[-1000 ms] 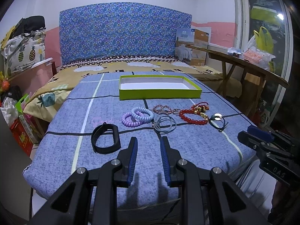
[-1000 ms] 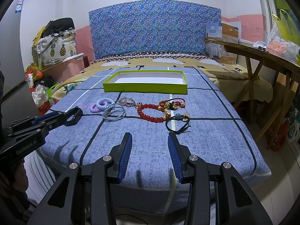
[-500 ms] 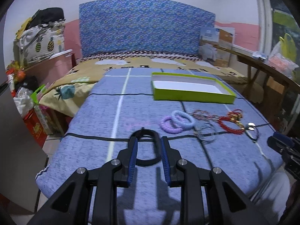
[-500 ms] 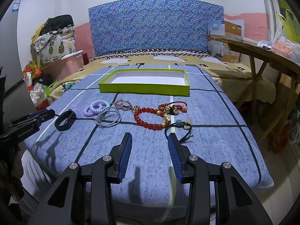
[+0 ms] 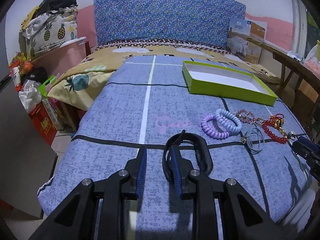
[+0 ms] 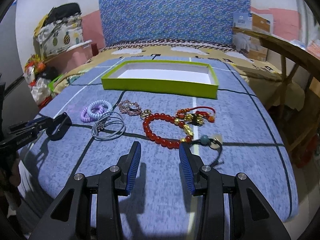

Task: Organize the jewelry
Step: 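Grasp the black watch band with the left tool while the right tool grasps the red bead bracelet, then carry both items to the green box while the right tool releases the red bracelet inside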

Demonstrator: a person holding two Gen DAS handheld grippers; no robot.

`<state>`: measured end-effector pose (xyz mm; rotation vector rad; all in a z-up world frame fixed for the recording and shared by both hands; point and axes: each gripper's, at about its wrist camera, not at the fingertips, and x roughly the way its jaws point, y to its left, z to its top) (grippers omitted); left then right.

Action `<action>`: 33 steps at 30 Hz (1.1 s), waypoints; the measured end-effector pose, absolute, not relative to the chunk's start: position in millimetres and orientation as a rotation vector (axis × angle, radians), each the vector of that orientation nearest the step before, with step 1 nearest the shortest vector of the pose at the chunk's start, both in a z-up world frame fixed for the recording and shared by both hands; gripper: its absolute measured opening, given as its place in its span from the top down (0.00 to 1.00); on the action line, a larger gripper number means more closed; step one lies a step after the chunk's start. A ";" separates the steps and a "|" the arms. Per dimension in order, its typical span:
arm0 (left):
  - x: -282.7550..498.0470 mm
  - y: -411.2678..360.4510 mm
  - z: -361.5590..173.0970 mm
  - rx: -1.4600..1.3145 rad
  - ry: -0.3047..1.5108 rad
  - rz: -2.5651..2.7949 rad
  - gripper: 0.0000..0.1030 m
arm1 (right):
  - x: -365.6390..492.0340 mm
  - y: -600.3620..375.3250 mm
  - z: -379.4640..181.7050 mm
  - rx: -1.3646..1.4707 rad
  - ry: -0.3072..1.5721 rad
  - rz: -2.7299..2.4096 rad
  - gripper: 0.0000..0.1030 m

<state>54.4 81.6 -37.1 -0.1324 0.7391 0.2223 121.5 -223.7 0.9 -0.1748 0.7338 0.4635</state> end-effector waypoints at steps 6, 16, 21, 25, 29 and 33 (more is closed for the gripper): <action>61.1 85.9 -43.0 -0.150 0.775 0.206 0.75 | 144.6 -225.1 -0.6 -0.185 0.751 0.458 0.61; 68.6 88.5 -44.4 -0.144 0.782 0.197 0.75 | 182.8 -235.0 -11.3 -0.204 0.861 0.455 0.61; 73.3 85.4 -45.0 -0.108 0.788 0.207 0.75 | 192.2 -230.9 -15.3 -0.252 0.892 0.478 0.73; 76.0 83.6 -44.9 -0.086 0.792 0.215 0.75 | 195.4 -229.3 -14.1 -0.273 0.903 0.494 0.91; 76.6 82.3 -44.3 -0.083 0.793 0.199 0.87 | 193.5 -230.2 -13.2 -0.269 0.899 0.493 0.92; 74.6 87.0 -43.3 -0.116 0.788 0.179 0.90 | 187.5 -231.9 -7.2 -0.253 0.879 0.493 0.92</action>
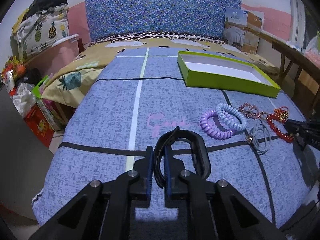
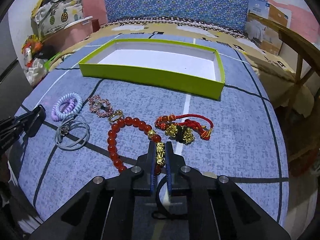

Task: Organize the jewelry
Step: 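Carry both items to the green box while the right tool releases the red bracelet inside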

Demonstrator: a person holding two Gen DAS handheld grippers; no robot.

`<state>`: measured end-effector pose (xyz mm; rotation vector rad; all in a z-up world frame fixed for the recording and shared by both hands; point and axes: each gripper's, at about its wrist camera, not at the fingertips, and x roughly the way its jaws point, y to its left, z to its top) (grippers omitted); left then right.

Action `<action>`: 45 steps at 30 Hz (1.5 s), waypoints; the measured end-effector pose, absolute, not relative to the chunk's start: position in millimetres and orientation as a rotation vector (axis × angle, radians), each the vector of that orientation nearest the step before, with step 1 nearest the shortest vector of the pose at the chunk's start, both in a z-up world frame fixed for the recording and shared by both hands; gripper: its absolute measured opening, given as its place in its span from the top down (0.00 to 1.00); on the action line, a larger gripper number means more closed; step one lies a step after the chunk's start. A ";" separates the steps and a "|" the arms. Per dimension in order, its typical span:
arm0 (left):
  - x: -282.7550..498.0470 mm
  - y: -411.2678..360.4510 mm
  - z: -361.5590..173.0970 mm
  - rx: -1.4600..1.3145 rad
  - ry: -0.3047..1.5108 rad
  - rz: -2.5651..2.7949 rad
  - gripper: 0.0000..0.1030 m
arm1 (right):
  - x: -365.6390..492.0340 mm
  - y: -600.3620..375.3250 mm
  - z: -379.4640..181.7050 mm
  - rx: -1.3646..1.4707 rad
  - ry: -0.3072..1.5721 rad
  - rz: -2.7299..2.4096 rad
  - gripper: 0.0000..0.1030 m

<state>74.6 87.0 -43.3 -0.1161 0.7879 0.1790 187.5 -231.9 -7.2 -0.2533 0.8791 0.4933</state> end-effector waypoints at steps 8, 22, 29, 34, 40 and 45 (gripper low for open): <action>66.5 90.1 -31.7 -0.164 0.750 0.133 0.91 | 173.5 -230.8 15.8 -0.237 0.808 0.508 0.92; 73.9 77.3 6.7 -0.152 0.674 0.062 0.91 | 170.4 -226.6 55.5 -0.212 0.701 0.542 0.92; 101.6 67.0 23.5 -0.132 0.645 0.016 0.91 | 185.6 -220.1 76.7 -0.223 0.646 0.556 0.92; 130.9 61.3 30.2 -0.110 0.639 -0.002 0.91 | 211.6 -211.4 90.0 -0.221 0.622 0.568 0.92; 167.5 58.8 29.8 -0.087 0.648 -0.004 0.91 | 247.5 -207.2 89.9 -0.195 0.634 0.562 0.92; 198.0 63.9 27.2 -0.076 0.654 0.013 0.91 | 277.3 -203.4 82.8 -0.185 0.654 0.557 0.92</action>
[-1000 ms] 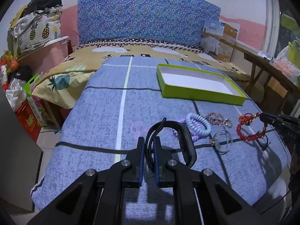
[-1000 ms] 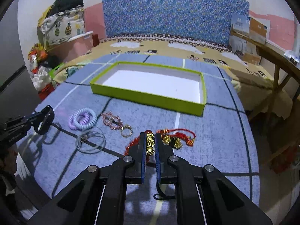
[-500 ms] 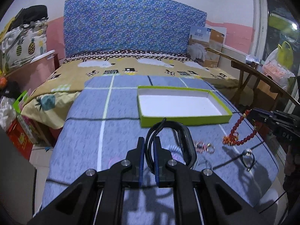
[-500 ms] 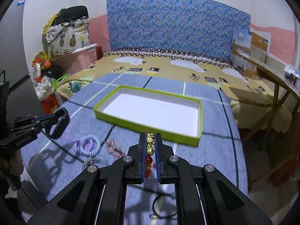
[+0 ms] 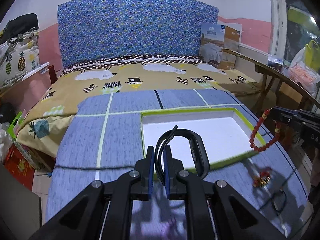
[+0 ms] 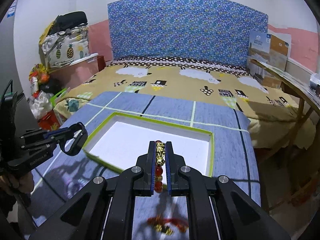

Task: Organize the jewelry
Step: 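Carry both items to the green box while the right tool releases the red bracelet inside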

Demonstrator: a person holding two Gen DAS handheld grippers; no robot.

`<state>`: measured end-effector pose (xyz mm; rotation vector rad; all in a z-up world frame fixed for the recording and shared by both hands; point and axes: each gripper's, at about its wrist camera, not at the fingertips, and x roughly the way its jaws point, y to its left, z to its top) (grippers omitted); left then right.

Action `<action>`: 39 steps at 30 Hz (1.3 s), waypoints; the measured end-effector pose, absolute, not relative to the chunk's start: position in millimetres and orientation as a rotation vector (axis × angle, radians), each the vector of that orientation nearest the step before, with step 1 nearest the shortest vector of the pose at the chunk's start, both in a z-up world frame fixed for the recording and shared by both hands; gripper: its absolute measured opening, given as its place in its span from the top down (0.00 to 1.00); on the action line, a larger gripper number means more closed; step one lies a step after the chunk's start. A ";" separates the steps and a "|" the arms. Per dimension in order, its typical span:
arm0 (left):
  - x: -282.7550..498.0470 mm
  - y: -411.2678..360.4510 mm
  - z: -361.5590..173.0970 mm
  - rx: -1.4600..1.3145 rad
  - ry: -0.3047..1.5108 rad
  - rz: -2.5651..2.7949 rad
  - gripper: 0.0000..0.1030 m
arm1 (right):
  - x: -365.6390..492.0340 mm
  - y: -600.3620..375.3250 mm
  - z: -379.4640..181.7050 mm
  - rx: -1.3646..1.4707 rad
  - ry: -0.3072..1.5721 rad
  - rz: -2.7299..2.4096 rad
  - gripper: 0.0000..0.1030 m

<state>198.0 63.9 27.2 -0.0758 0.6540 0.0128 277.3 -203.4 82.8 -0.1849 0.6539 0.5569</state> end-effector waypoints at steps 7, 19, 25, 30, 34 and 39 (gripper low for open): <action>239.2 71.5 15.9 -0.080 0.687 0.030 0.91 | 316.6 -198.3 65.0 -0.159 0.691 0.549 0.92; 295.4 67.7 -13.7 -0.057 0.786 0.034 0.91 | 373.2 -203.7 36.8 -0.123 0.758 0.504 0.92; 306.3 63.7 -20.2 -0.026 0.807 0.036 0.91 | 388.5 -212.4 14.2 -0.133 0.821 0.461 0.92; 313.8 57.5 -22.7 -0.004 0.821 0.041 0.88 | 392.2 -211.0 6.2 -0.151 0.847 0.454 0.92; 316.4 55.5 -25.4 0.019 0.823 0.052 0.88 | 394.1 -212.2 4.4 -0.164 0.854 0.449 0.91; 315.8 56.2 -24.1 0.006 0.820 0.041 0.88 | 392.9 -216.3 6.7 -0.171 0.846 0.436 0.85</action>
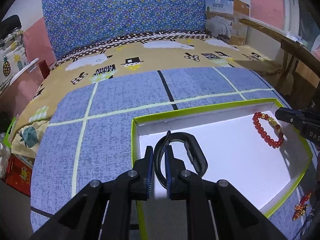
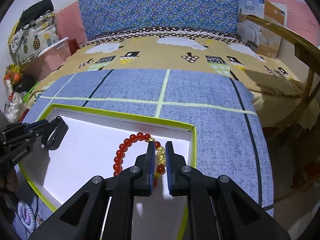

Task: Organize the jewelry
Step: 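Open the left tool to drop the black watch band into the box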

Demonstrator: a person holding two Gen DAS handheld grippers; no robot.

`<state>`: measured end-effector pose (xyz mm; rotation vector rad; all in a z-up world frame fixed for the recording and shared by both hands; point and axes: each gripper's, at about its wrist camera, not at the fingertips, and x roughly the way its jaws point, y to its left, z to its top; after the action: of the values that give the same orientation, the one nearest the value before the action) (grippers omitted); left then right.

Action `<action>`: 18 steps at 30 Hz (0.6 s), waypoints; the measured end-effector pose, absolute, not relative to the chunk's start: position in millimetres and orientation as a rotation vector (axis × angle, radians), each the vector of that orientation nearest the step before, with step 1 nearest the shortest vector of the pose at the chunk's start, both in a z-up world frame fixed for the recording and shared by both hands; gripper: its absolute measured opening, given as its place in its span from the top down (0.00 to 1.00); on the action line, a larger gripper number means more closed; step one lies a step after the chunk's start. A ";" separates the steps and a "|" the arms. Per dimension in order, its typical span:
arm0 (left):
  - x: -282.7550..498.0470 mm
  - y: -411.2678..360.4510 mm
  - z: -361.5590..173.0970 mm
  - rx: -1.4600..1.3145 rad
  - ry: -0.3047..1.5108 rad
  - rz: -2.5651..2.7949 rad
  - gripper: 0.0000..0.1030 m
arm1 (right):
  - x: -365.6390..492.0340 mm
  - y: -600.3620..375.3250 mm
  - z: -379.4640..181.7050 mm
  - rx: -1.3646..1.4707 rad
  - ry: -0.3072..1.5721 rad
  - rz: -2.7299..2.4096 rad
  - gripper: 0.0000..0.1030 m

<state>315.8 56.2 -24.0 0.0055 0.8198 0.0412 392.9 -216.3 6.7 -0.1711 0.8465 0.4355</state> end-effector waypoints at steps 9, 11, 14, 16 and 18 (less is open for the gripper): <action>287.4 61.4 -6.2 -0.046 0.759 0.010 0.87 | 354.8 -226.5 29.2 -0.141 0.790 0.450 0.83; 274.0 60.6 1.3 -0.043 0.733 0.003 0.87 | 343.2 -228.2 34.8 -0.132 0.772 0.459 0.83; 251.0 59.4 12.8 -0.045 0.688 -0.011 0.87 | 314.8 -230.6 46.8 -0.125 0.735 0.474 0.83; 234.4 57.3 19.7 -0.044 0.658 -0.016 0.87 | 299.7 -231.7 51.8 -0.126 0.716 0.484 0.83; 219.2 56.0 25.1 -0.049 0.637 -0.019 0.87 | 278.4 -234.3 58.2 -0.119 0.693 0.491 0.83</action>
<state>219.2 56.0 25.1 -0.0487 0.6366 -0.0194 278.4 -234.3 58.2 -0.1190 0.6930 0.4911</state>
